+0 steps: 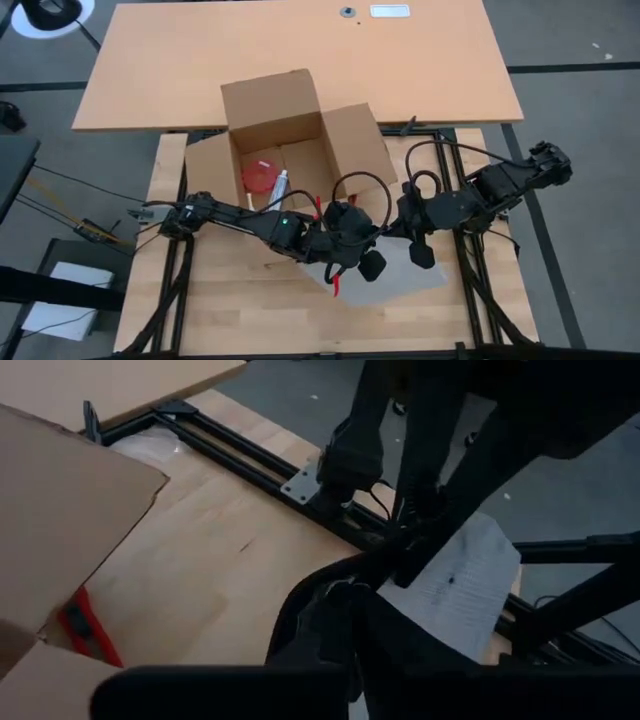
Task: Unpack boxes
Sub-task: Open the white zip bag
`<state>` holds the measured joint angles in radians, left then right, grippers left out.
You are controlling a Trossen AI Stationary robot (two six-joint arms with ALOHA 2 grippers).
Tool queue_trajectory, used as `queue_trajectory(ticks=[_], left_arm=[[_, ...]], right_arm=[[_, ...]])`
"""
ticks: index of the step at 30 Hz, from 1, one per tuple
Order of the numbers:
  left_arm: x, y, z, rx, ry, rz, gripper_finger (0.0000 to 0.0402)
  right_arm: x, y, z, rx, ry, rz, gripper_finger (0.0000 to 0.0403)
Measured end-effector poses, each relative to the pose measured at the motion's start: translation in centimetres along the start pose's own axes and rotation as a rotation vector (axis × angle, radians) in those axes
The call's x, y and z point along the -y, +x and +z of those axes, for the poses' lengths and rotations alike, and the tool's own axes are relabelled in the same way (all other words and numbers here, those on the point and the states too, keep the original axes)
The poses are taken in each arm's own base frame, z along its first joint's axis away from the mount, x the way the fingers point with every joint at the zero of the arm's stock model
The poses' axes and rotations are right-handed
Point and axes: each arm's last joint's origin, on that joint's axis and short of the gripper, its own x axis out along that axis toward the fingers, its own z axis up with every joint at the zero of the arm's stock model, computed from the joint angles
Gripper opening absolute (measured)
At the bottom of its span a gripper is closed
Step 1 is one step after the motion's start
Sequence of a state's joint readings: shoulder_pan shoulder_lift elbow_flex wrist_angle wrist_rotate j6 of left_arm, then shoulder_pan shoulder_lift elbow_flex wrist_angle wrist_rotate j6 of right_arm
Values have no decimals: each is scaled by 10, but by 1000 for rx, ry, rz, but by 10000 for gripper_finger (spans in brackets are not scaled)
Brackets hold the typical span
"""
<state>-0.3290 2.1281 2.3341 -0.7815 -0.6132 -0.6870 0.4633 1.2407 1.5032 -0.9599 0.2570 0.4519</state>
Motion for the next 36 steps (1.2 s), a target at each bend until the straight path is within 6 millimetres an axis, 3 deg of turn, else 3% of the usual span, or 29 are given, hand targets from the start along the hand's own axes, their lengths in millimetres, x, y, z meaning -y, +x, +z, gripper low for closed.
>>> queue_trajectory(ticks=[31, 36], left_arm=[[-3, 0, -5, -42, 63, 26, 4], [-6, -1, -11, -87, 94, 59, 4]], right_arm=[[-1, 0, 0, -5, -45, 25, 0], [-2, -7, 3, -6, -76, 69, 0]])
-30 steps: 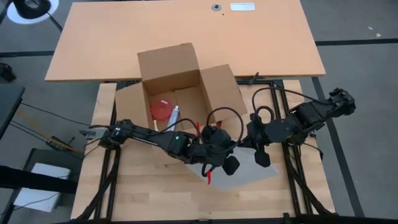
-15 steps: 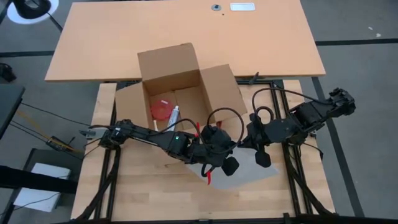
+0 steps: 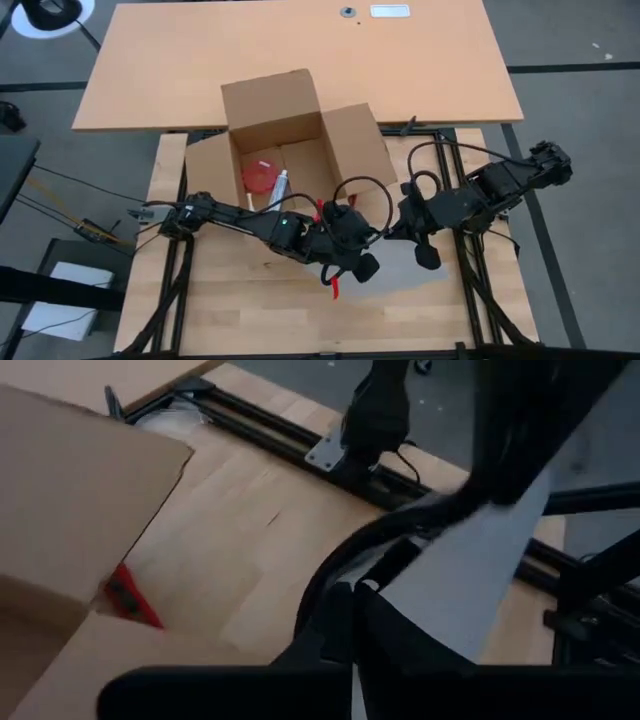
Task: Unpack boxes
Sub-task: Open the white zip bag
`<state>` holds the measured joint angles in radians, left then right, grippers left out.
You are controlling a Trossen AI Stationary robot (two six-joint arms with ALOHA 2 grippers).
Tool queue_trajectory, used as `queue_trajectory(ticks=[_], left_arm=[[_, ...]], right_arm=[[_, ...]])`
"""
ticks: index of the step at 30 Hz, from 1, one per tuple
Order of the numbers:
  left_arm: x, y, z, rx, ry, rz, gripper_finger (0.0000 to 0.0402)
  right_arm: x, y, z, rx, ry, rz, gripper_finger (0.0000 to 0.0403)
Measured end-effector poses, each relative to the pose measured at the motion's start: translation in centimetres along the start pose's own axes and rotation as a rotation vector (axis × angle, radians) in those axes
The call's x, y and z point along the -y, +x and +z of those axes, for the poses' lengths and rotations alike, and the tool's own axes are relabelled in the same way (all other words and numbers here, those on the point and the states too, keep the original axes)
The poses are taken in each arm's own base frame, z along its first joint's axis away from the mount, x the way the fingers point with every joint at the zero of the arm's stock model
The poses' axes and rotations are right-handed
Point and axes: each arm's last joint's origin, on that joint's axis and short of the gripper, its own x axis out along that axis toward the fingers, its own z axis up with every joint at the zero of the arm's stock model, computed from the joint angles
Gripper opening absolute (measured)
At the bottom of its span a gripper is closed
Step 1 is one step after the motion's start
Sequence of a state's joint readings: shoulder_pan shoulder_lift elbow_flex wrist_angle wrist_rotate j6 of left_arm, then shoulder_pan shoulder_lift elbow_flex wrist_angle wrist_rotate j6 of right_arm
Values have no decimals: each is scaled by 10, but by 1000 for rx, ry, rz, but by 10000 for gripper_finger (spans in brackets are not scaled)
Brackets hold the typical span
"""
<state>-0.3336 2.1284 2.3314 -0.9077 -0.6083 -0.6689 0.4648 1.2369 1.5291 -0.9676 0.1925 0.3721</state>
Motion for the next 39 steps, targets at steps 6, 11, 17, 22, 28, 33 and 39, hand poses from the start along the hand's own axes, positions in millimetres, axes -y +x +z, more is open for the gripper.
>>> queue_trajectory(ticks=[6, 11, 17, 22, 28, 33, 39], left_arm=[[2, 5, -17, -69, 36, 24, 4], [8, 6, -29, -111, 52, 21, 4], [12, 0, -38, -153, 88, 22, 4], [12, -4, -44, -197, 129, 35, 5], [13, 2, -65, -273, 159, 43, 8], [16, 12, -88, -364, 170, -9, 9], [19, 13, -101, -385, 181, -7, 19]], right_arm=[[0, -19, 8, 24, -28, 22, 0], [0, -23, 9, 26, -26, 39, 0], [-2, -24, 8, 8, -37, 70, 0], [-3, -24, 7, 4, -38, 83, 0], [-5, -27, 6, 0, -37, 93, 0], [-5, -29, 5, 8, -35, 100, 0], [-8, -30, 4, 7, -35, 112, 0]])
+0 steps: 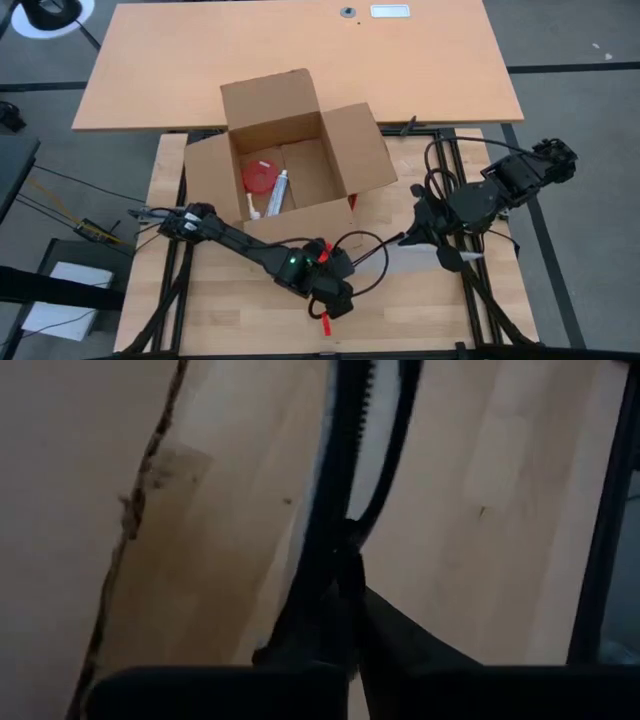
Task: Unpack boxes
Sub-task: Open the white zip bag
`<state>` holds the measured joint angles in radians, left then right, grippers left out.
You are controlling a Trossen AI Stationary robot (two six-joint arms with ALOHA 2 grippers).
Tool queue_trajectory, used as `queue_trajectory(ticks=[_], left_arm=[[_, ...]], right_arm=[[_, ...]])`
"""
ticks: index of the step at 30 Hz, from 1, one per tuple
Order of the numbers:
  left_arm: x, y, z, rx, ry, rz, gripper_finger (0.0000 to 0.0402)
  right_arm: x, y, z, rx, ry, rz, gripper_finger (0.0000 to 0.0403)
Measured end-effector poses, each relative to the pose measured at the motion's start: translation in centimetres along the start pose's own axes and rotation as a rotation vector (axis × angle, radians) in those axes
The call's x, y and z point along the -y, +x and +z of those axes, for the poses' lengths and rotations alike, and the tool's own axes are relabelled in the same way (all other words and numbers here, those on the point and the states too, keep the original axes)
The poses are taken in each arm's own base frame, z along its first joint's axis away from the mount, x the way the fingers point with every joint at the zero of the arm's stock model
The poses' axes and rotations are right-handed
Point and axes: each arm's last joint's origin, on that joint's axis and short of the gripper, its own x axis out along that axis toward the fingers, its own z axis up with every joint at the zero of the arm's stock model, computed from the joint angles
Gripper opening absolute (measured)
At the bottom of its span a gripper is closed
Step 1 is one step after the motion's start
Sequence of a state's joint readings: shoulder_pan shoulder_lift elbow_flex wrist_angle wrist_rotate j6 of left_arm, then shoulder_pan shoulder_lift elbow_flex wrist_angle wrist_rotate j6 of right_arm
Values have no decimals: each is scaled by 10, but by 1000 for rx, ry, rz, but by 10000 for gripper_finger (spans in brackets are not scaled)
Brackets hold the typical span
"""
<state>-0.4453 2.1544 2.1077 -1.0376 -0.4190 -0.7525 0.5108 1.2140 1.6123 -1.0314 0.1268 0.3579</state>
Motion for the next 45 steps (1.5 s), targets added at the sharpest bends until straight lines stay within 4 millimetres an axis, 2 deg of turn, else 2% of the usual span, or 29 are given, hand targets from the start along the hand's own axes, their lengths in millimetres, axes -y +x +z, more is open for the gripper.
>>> queue_trajectory(ticks=[5, 11, 19, 28, 33, 37, 45], left_arm=[[1, -13, 11, 29, -4, -40, 70], [3, -49, 35, 118, 30, -137, 139], [5, -82, 54, 305, 64, -218, 152], [5, -85, 70, 437, 54, -247, 152], [4, -95, 80, 540, 52, -238, 152], [2, -99, 81, 551, 63, -244, 152], [9, -73, 68, 464, 67, -273, 152]], right_arm=[[0, 0, 0, -2, -4, 1, 0], [-2, 0, -1, -20, -9, 40, 0], [-7, -3, -2, -6, -62, 59, 0], [-17, -4, -5, -4, -114, 95, 0], [-27, -3, -13, -35, -147, 132, 0], [-33, 0, -19, -49, -160, 147, 0], [-39, 1, -22, -51, -166, 168, 0]])
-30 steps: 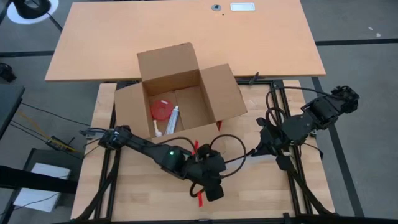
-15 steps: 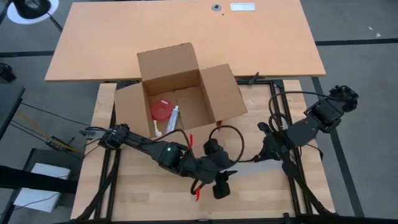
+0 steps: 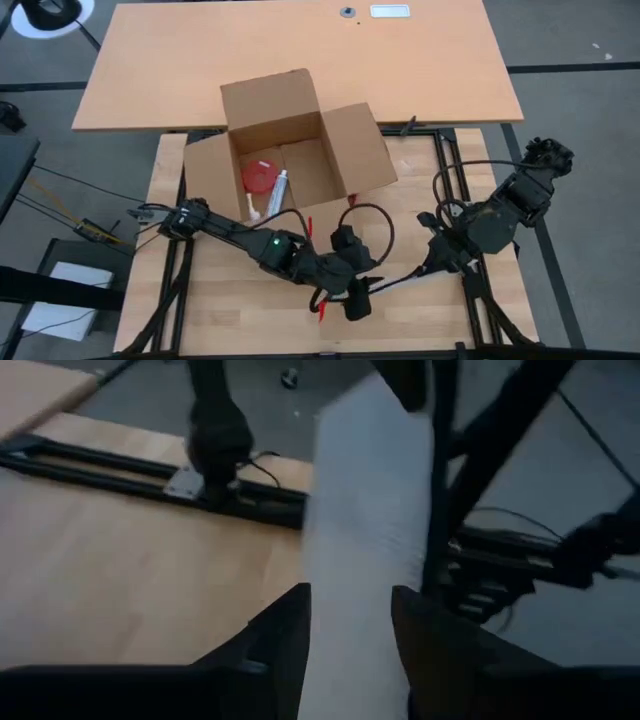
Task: Unpack boxes
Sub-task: Open the white zip bag
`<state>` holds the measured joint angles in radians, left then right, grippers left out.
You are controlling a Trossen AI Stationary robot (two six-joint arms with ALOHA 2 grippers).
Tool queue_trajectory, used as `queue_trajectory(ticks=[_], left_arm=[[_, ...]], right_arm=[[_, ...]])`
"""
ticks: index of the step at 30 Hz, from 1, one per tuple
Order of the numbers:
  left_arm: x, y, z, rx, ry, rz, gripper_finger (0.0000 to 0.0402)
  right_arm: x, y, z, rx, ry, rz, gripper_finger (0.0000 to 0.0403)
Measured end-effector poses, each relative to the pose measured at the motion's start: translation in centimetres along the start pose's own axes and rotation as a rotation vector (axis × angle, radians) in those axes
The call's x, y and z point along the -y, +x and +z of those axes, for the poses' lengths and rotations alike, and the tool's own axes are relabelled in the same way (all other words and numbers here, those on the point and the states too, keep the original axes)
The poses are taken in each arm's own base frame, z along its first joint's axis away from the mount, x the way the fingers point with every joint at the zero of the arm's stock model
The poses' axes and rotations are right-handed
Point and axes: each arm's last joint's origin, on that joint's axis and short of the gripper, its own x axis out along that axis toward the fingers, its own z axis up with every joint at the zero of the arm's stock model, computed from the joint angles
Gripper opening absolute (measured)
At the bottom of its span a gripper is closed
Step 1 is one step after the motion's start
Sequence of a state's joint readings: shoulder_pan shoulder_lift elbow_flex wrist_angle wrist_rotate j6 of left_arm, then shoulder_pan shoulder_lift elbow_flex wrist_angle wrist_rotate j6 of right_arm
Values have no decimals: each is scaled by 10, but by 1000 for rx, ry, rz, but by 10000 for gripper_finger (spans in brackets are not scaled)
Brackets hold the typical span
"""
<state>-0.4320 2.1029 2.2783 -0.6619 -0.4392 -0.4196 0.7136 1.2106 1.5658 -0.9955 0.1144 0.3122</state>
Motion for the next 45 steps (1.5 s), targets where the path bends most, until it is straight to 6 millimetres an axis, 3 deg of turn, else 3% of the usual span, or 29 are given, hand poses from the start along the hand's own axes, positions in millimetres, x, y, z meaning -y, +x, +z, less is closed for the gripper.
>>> queue_trajectory(ticks=[5, 27, 32, 35, 40, 45], left_arm=[[3, 4, -3, 3, -1, -62, 152], [1, 13, -15, -66, 88, -18, 152], [-8, 26, -19, -91, 101, 20, 150], [-14, 33, -17, -85, 87, 19, 121], [-20, 36, -17, -149, 35, -76, 15], [-10, 14, -8, -157, -3, -66, 6]], right_arm=[[0, 0, 0, 0, 0, -1, 0], [0, 0, 4, 41, -3, -5, 0], [-1, 0, 8, 88, -5, 9, 0], [-1, 0, 8, 86, -6, 8, 0], [0, 2, 9, 92, -26, -34, 0], [0, 6, 11, 106, 27, -63, 17]])
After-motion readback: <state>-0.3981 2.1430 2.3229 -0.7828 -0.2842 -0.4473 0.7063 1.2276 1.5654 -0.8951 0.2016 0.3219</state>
